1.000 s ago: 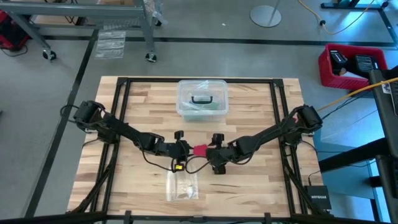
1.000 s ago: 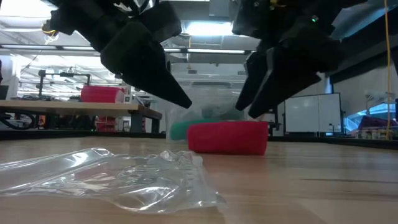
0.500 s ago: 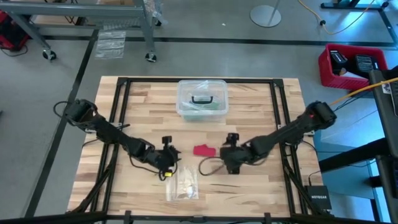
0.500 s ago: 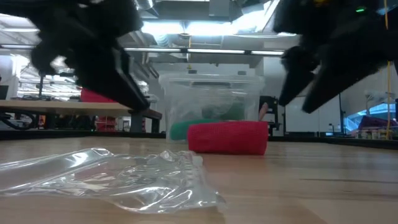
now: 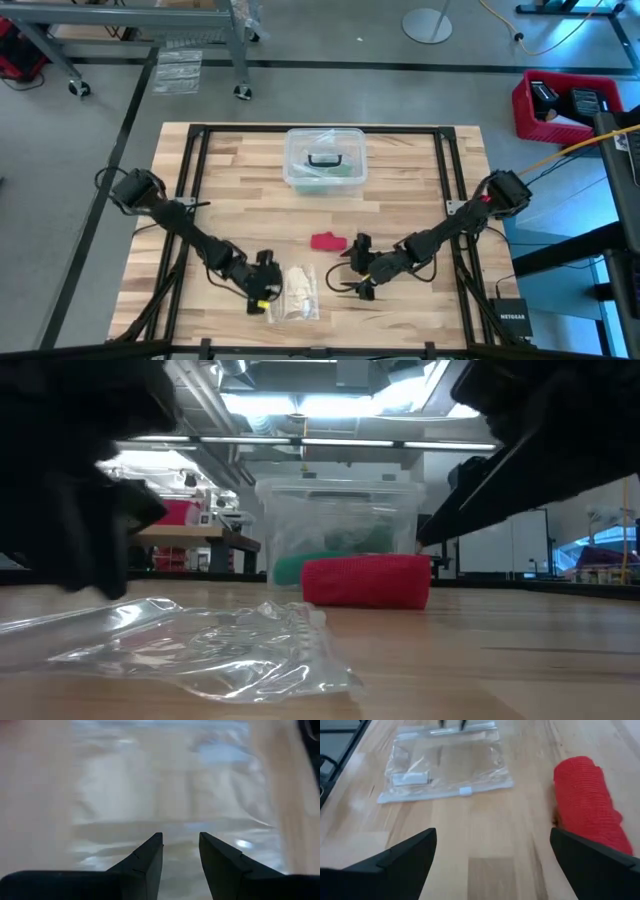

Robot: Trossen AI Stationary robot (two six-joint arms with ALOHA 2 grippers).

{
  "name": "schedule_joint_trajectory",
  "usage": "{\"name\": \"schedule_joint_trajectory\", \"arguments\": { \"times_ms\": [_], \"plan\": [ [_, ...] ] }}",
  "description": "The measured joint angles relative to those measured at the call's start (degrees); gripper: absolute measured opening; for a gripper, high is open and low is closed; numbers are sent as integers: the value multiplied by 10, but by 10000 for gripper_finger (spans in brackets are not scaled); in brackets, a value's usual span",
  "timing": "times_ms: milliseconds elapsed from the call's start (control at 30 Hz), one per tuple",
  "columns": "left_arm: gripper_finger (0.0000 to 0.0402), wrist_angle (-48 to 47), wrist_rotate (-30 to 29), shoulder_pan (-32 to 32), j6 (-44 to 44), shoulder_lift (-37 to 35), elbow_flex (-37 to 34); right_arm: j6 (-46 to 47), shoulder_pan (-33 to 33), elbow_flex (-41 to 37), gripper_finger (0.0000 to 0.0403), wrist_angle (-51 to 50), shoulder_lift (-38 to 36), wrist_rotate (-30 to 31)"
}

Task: Roll bandage
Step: Open the transparent zip bag

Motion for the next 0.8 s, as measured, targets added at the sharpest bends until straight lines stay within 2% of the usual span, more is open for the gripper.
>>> {"name": "schedule_joint_trajectory", "arguments": {
  "times_ms": [133, 300, 433, 533, 733, 800],
  "plan": [
    [120, -28, -15, -2, 4, 37, 17, 2, 0, 0, 394, 42, 24, -14],
    [120, -80, -55, 17, -87, 32, 18, 5, -1, 17, 394, 42, 30, -28],
    [120, -108, -53, 13, -38, -3, 48, 13, -1, 25, 394, 39, 30, -36],
    [120, -81, -54, 30, -4, -31, 81, 14, -1, 27, 394, 45, 30, -22],
    [120, -94, -55, 107, 17, -12, 88, 17, -1, 26, 394, 51, 30, 3],
    [125, -79, -35, 134, 32, 1, 91, 18, -1, 26, 394, 51, 30, 7]
  ]
}}
